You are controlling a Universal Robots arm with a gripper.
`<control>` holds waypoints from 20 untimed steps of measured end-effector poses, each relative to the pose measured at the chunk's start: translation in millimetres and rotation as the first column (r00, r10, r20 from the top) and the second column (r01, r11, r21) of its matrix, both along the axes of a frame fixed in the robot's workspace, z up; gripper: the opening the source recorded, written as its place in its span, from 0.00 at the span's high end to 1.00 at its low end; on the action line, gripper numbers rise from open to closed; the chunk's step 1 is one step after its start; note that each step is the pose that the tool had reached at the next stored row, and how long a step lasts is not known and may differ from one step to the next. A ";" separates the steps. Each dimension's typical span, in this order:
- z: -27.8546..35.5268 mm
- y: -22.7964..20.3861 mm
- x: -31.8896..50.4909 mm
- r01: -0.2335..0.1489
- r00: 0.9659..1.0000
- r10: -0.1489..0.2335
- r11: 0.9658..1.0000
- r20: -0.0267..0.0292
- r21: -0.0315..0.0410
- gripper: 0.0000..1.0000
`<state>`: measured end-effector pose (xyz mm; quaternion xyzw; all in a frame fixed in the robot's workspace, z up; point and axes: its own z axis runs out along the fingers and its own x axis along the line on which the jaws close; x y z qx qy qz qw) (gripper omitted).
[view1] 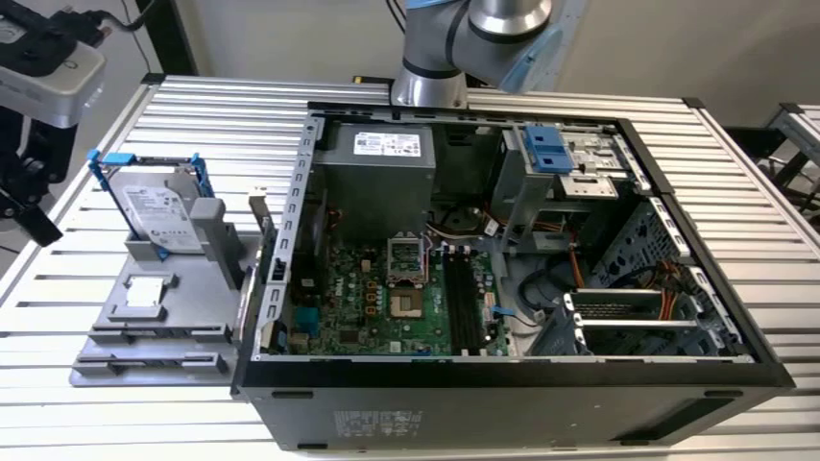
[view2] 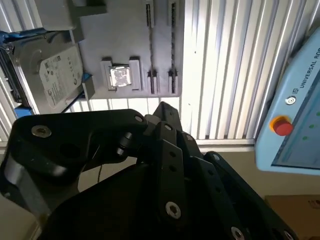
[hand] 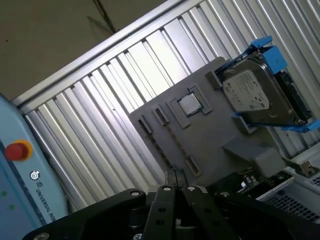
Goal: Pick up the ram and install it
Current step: 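Pick up the ram and move it above insertion slot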
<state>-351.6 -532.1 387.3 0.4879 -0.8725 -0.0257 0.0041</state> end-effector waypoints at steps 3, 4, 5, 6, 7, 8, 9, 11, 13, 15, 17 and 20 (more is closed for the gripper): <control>0.0 0.0 0.0 -0.052 0.999 0.052 0.999 0.000 0.000 1.00; 0.0 0.0 0.0 -0.069 0.998 0.069 0.998 0.000 0.000 1.00; 0.0 0.0 0.0 -0.085 0.996 0.085 0.996 0.000 0.000 1.00; 0.0 0.0 0.0 -0.101 0.995 0.101 0.995 0.000 0.000 1.00; 0.0 0.0 0.0 -0.117 0.993 0.117 0.993 0.000 0.000 1.00; 0.0 0.0 0.0 -0.133 0.991 0.133 0.991 0.000 0.000 1.00; 0.0 0.0 0.0 -0.149 0.989 0.149 0.989 0.000 0.000 1.00; 0.0 0.0 0.0 -0.178 0.984 0.178 0.984 0.000 0.000 1.00; 0.0 0.0 0.0 -0.205 0.979 0.205 0.979 0.000 0.000 1.00; 0.0 0.0 0.0 -0.227 0.974 0.227 0.974 0.000 0.000 1.00; 0.0 0.0 0.0 -0.247 0.969 0.247 0.969 0.000 0.000 1.00; 0.0 0.0 0.0 -0.279 0.960 0.279 0.960 0.000 0.000 1.00</control>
